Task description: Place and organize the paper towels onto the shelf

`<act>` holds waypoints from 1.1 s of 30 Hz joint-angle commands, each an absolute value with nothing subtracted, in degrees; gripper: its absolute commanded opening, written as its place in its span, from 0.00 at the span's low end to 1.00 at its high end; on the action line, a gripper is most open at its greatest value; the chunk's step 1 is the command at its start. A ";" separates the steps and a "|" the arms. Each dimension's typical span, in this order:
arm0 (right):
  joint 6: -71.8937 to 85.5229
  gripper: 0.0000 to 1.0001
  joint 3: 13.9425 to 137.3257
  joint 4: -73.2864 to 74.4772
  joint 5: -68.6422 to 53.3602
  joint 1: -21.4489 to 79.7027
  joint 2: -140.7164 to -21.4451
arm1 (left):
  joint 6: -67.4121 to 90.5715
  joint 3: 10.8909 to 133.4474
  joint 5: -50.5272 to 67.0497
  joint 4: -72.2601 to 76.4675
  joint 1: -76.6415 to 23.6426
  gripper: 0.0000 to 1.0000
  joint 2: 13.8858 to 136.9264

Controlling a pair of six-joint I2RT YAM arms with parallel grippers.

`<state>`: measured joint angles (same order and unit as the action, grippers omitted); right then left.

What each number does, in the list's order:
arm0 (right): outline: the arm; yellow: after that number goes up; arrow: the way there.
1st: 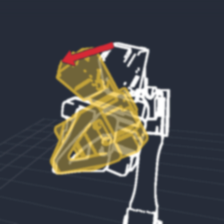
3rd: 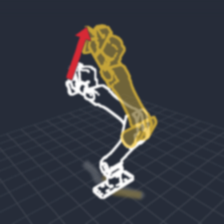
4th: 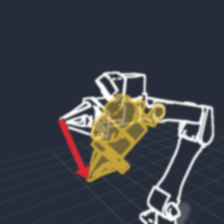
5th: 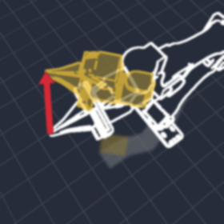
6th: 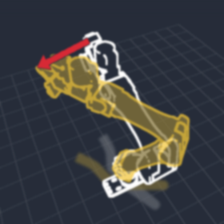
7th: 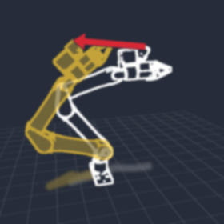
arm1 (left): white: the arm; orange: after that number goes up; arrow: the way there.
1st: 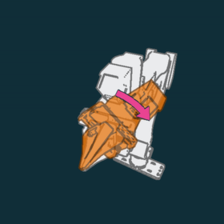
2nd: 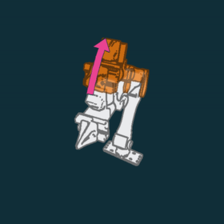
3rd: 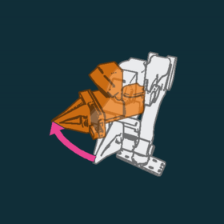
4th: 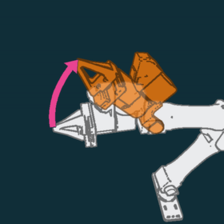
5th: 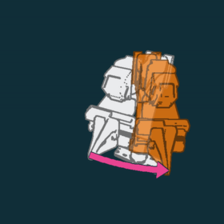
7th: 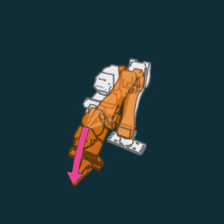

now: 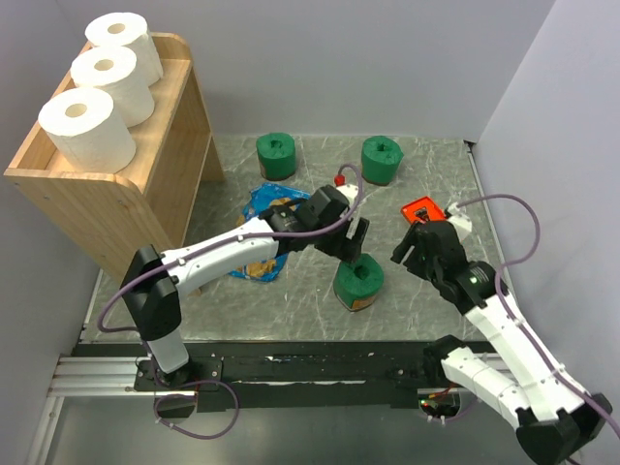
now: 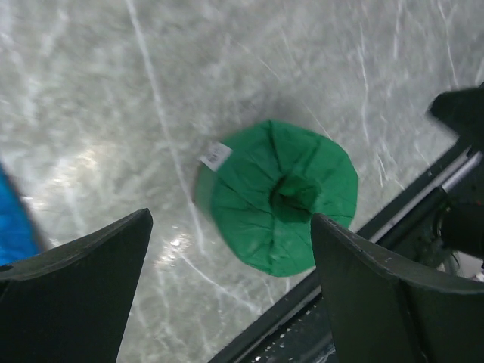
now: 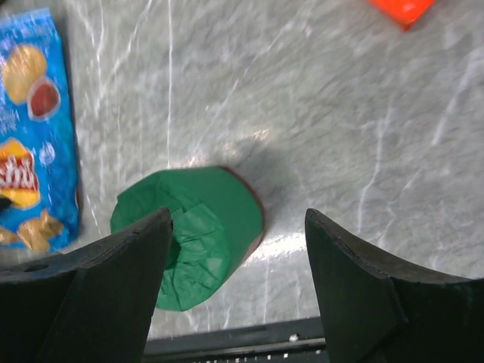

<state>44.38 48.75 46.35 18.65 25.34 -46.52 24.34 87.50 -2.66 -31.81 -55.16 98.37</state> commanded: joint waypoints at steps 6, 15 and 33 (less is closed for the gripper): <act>45.09 0.78 45.88 44.03 24.70 25.05 -37.27 | 29.71 83.06 2.46 -24.52 -56.69 0.91 100.10; 43.68 0.77 45.09 42.81 22.85 24.96 -36.39 | 29.53 82.62 1.76 -23.47 -57.30 0.78 104.23; 41.66 0.77 43.77 40.08 19.69 24.96 -35.51 | 29.71 85.60 -9.57 -29.61 -57.92 0.49 107.14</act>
<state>42.72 44.62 43.05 20.86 25.23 -36.23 29.63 82.96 -3.40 -26.68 -57.84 106.78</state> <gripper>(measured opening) 0.772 0.506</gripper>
